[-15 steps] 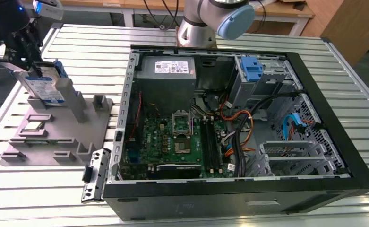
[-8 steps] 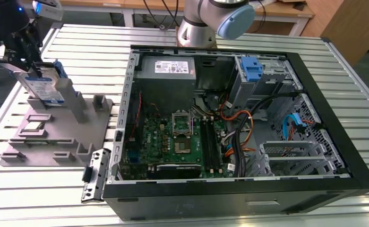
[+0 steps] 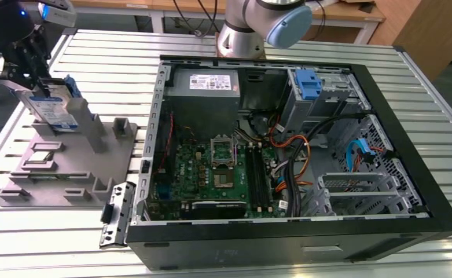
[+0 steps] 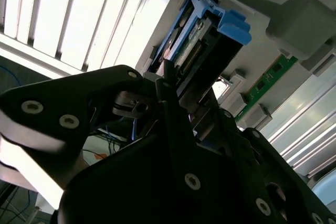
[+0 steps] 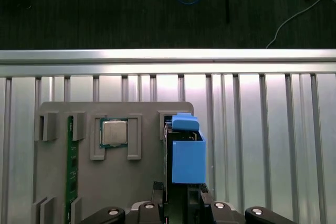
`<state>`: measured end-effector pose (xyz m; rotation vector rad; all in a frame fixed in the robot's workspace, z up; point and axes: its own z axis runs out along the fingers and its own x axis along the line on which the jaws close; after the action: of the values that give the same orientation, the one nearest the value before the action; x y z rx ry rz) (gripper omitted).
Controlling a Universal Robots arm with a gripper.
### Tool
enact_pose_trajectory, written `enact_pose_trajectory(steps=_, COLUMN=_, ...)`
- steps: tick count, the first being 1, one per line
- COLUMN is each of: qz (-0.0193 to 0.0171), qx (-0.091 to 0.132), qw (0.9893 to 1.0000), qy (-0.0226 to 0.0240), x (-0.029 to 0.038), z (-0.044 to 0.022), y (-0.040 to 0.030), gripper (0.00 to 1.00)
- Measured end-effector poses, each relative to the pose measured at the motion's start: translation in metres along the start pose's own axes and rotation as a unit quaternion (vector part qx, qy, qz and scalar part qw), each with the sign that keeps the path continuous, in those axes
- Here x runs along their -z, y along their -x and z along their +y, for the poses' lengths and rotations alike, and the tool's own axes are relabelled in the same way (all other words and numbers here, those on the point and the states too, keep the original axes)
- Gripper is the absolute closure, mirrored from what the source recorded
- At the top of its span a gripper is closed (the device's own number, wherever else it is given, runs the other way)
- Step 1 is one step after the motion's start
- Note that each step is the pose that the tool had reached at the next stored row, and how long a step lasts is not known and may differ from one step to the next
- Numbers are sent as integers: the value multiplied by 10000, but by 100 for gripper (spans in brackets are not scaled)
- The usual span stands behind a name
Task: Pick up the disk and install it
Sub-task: 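Pick up the disk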
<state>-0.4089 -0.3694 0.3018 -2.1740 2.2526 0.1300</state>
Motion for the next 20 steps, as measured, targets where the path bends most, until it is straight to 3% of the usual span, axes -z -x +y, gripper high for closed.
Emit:
enact_pose_trajectory(steps=9, qz=-12, qx=103, qw=9999, qy=7, x=0, z=1, y=-1, gripper=65)
enact_pose_trajectory(steps=20, qz=-12, qx=78, qw=10000, qy=6, x=-4, z=21, y=-8, gripper=65)
